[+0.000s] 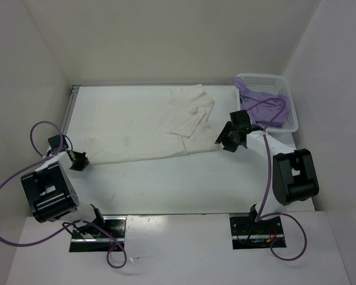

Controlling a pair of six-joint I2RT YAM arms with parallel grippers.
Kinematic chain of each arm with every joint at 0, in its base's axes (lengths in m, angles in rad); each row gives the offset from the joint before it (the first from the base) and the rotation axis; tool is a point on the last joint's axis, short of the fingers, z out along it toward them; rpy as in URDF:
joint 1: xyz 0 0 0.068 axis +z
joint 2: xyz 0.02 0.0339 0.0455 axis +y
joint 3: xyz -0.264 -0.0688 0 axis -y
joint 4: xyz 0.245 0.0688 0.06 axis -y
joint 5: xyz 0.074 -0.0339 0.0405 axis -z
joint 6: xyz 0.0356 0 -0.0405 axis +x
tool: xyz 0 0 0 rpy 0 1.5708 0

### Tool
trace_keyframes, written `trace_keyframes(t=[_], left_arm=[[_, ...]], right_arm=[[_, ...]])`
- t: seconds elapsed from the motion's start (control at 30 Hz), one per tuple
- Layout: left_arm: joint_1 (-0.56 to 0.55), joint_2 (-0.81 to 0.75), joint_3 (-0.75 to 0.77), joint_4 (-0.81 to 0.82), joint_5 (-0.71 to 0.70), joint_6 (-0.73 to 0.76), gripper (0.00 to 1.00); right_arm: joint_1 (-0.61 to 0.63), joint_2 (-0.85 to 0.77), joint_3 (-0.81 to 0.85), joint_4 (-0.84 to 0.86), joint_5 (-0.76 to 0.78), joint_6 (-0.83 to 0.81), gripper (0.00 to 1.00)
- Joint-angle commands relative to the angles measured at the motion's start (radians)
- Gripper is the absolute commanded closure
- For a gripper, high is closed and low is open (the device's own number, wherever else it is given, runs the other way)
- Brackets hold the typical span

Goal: Fold and stack the t-shirts
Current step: Fold the flattened tshirt in 1/3 of the way

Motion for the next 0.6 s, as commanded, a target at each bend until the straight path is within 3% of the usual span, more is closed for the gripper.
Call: trace_keyframes(t=[0.0,0.2,0.43,0.57], left_arm=[[0.01,0.061,0.092,0.056,-0.034,0.037,1.0],[0.01,0.099,0.113,0.066,-0.006,0.059,1.0],[0.01,0.109,0.103,0.066,0.014,0.059,1.0],[0.01,0.1,0.112,0.066,0.023,0.059,1.0]], right_arm=[[-0.007,0.095,-0.007,0.103,0.02,0.041,0.46],[0.033,0.11,-0.034,0.175,-0.017,0.073,0.46],[0.033,0.203,-0.011,0.115,-0.032,0.093,0.44],[0.033,0.084,-0.098,0.086,-0.011,0.102,0.45]])
